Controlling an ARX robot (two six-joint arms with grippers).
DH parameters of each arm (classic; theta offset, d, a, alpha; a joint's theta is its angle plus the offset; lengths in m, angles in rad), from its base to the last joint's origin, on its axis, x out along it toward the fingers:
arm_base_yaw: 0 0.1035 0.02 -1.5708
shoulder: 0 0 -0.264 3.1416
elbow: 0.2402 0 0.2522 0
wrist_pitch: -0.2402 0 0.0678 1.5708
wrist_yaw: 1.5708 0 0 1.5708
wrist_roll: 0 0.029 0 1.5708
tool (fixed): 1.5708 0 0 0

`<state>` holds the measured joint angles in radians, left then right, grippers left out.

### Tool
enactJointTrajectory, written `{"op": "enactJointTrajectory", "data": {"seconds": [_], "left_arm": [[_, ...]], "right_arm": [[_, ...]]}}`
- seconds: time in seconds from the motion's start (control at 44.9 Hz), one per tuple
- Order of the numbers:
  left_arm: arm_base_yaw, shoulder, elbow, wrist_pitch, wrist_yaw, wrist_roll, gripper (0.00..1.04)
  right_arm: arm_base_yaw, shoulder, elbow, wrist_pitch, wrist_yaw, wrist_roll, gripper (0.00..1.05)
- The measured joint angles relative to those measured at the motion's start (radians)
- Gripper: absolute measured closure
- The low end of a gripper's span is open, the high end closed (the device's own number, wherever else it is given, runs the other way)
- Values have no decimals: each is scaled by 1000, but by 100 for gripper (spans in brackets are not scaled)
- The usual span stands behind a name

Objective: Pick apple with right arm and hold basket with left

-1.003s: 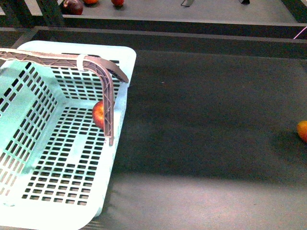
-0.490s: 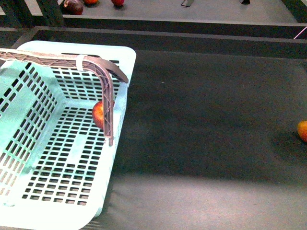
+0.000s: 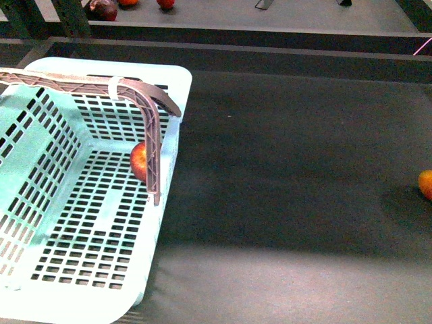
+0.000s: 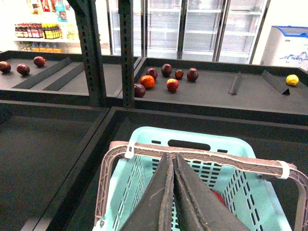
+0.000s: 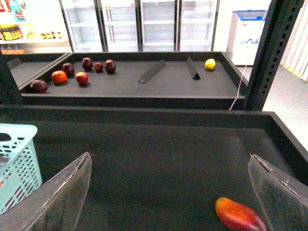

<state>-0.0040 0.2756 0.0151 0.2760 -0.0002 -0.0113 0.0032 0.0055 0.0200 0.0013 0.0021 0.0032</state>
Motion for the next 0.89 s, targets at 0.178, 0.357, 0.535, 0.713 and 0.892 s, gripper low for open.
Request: {"op": "enactJointTrajectory", "data": {"seconds": [0.178, 0.357, 0.535, 0.713, 0.892], "left_arm": [[0, -55, 0, -54, 0, 0, 101], [0, -97, 0, -97, 0, 0, 101], [0, -265, 0, -272, 0, 0, 101], [0, -269, 0, -273, 0, 0, 101], [0, -269, 0, -273, 0, 0, 101]], "right_arm": [[0, 0, 0, 0, 0, 0, 9], [0, 0, 0, 0, 0, 0, 9], [0, 0, 0, 0, 0, 0, 9], [0, 0, 0, 0, 0, 0, 9], [0, 0, 0, 0, 0, 0, 9]]}}
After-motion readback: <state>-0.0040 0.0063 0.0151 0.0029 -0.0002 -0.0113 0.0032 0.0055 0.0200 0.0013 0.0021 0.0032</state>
